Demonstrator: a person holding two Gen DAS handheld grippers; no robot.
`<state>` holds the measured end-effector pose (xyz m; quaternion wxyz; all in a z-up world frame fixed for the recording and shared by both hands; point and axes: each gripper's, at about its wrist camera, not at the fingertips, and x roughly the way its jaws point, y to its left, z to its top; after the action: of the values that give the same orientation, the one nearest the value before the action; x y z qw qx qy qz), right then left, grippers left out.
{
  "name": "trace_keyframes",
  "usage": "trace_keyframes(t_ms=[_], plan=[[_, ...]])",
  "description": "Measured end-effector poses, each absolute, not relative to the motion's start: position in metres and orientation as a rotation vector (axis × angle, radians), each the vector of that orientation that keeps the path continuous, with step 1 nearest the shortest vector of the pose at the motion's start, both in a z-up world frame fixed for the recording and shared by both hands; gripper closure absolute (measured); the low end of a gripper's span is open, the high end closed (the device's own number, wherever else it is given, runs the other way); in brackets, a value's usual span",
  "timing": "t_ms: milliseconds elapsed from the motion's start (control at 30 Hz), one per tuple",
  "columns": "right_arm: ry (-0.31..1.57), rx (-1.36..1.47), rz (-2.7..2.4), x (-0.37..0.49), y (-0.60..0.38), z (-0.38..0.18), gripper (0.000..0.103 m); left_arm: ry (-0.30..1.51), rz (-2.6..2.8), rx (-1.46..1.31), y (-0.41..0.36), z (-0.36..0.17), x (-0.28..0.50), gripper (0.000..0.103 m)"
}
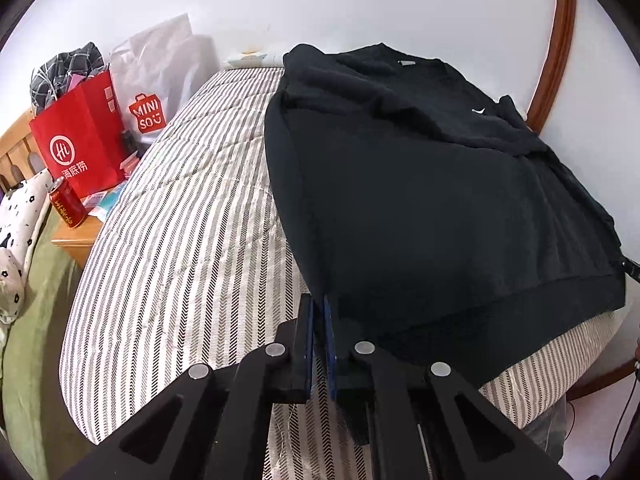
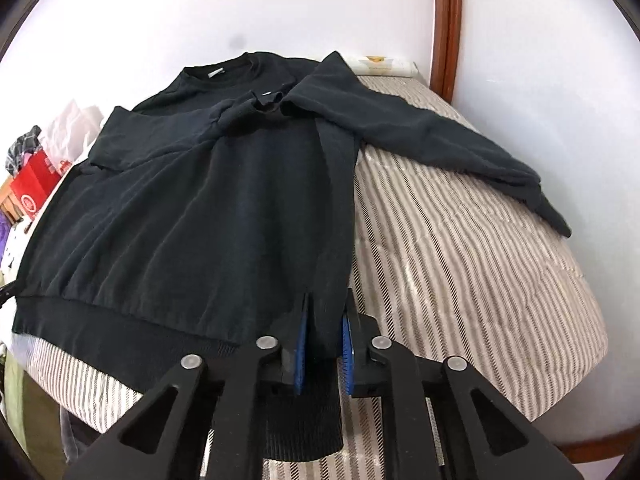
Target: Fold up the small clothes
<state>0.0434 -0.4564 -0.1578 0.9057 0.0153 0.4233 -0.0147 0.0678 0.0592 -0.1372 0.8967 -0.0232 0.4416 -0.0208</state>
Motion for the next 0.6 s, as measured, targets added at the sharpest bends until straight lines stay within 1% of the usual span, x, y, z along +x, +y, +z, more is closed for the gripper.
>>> trace_keyframes(t_ms=[67, 100, 133, 200, 300, 400, 600], plan=[[0.848, 0.023, -0.038, 0.048, -0.457, -0.15, 0.081, 0.916, -0.049, -0.054, 0.059, -0.134, 0.069, 0.094], [0.832, 0.013, -0.046, 0.05, -0.457, -0.145, 0.077, 0.923, -0.048, -0.055, 0.059, -0.133, 0.071, 0.093], [0.812, -0.006, -0.06, 0.057, -0.456, -0.137, 0.068, 0.925, -0.045, -0.057, 0.058, -0.132, 0.073, 0.093], [0.78, -0.034, -0.063, 0.066, -0.453, -0.126, 0.057, 0.932, -0.046, -0.059, 0.056, -0.131, 0.081, 0.093], [0.735, -0.064, -0.074, 0.096, -0.451, -0.111, 0.056, 0.931, -0.039, -0.06, 0.052, -0.129, 0.095, 0.091], [0.723, -0.055, -0.085, 0.138, -0.45, -0.104, 0.056, 0.926, -0.031, -0.066, 0.047, -0.126, 0.112, 0.087], [0.754, -0.053, -0.053, 0.221, -0.437, -0.105, 0.058, 0.938, -0.006, -0.081, 0.044, -0.127, 0.153, 0.087]])
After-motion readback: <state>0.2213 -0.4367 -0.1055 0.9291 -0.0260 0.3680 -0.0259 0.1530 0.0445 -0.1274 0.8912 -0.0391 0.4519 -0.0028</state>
